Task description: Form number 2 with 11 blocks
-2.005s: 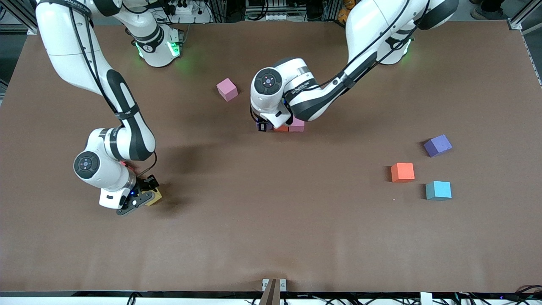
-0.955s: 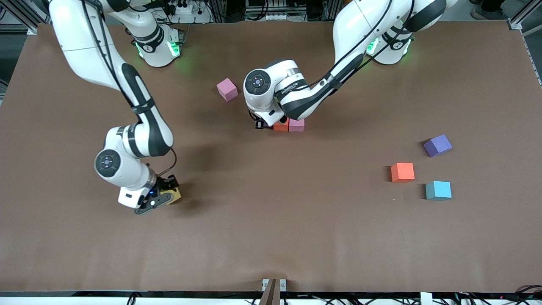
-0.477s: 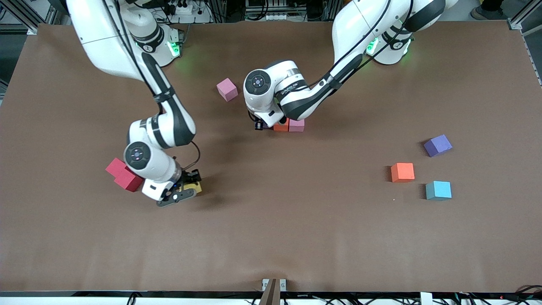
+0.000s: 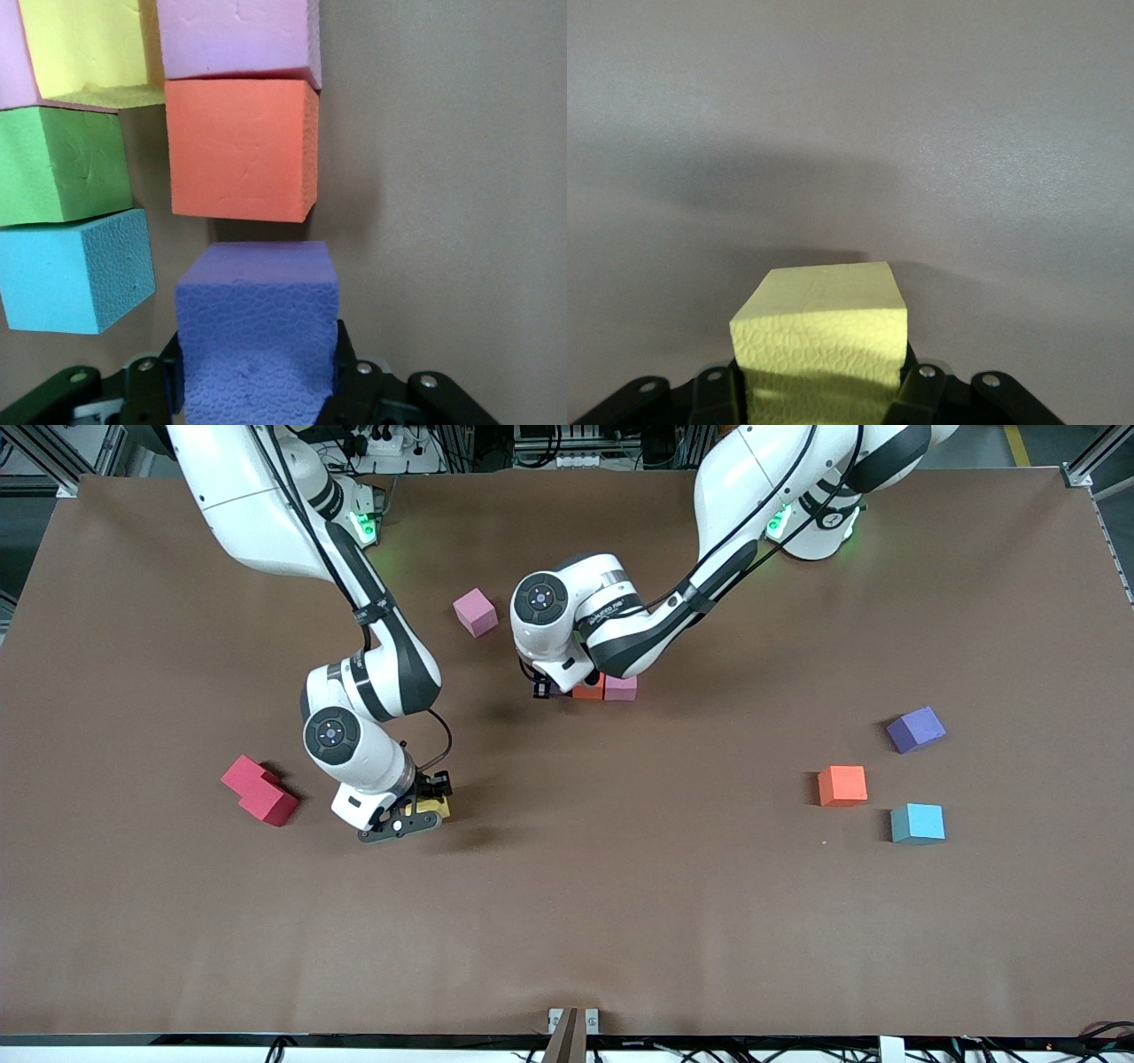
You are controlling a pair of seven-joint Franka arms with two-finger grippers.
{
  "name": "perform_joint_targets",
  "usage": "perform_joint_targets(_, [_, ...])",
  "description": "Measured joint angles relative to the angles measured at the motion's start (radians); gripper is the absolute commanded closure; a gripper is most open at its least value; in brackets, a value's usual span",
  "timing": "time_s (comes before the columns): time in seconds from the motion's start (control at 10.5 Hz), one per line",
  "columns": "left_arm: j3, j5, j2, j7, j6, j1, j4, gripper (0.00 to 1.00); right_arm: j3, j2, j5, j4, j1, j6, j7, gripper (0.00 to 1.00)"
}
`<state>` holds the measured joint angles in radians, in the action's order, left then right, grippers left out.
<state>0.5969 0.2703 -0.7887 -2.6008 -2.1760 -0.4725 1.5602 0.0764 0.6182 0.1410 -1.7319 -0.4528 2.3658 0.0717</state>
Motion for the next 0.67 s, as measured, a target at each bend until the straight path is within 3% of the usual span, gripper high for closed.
perform_joint_targets(0.67, [-0.007,0.024,0.000,0.001,-0.046,0.002,0.027,0.38,0.002,-0.001,0.000,0.000,0.000,0.000,0.001,0.68])
